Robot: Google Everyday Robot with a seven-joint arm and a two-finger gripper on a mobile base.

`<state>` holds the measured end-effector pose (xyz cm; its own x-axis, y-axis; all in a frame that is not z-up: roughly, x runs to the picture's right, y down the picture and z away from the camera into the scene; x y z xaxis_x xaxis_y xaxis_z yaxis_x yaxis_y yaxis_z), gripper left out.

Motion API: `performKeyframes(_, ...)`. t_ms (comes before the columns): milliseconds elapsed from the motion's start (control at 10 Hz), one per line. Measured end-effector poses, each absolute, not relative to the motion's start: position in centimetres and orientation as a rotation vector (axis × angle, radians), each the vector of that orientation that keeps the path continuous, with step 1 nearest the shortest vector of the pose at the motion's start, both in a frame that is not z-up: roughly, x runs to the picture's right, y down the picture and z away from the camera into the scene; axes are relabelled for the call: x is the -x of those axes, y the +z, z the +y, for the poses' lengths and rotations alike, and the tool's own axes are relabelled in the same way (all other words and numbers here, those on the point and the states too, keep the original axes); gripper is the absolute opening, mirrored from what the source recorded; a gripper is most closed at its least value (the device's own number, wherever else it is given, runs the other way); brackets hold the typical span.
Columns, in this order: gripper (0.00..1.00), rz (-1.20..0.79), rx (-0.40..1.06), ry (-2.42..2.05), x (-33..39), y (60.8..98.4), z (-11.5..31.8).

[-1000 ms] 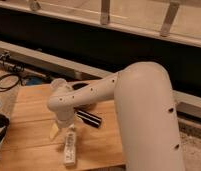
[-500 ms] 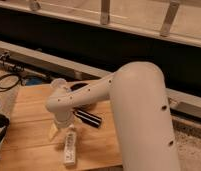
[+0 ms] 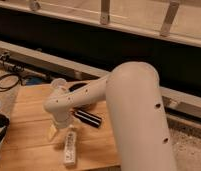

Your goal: Stand the bottle upright

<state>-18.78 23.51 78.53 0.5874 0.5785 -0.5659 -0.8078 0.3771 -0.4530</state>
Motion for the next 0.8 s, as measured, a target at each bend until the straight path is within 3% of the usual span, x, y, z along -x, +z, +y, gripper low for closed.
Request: performKeyframes(800,1.00,0.402,0.721,1.103,17.5,80.7,22.7)
